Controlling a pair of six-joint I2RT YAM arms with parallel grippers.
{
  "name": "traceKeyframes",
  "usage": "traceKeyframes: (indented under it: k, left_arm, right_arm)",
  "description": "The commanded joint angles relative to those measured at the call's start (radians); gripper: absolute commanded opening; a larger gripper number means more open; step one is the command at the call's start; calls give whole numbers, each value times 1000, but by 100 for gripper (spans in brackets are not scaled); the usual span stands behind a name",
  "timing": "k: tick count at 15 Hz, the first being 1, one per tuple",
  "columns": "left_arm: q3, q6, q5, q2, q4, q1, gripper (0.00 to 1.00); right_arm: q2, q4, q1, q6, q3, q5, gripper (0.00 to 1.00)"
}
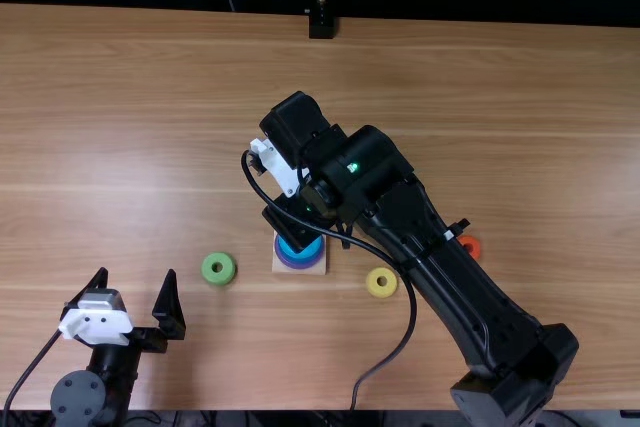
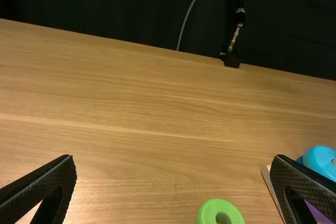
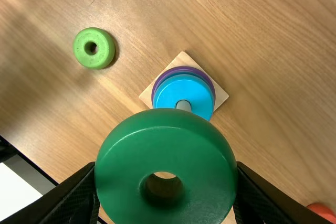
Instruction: Build the Hanoi tower: stack the rings onto the peg from bottom to top in this color order: purple, dark blue, light blue, dark green, light green, yellow, orange.
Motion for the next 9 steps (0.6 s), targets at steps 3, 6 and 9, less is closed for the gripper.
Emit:
traceKeyframes:
  k: [3,6,9]
  left_arm:
    - [-50,8,19,-12,-14,4,100]
    - [-50,8,19,-12,-14,4,100]
    - [-50,8,19,-12,-14,4,100]
  right_arm:
    - [16,0,-4,-9,-6,-2,0]
    - [16,2,-6,-11,-6,0,0]
    - [16,0,-12,-11,-8,0,0]
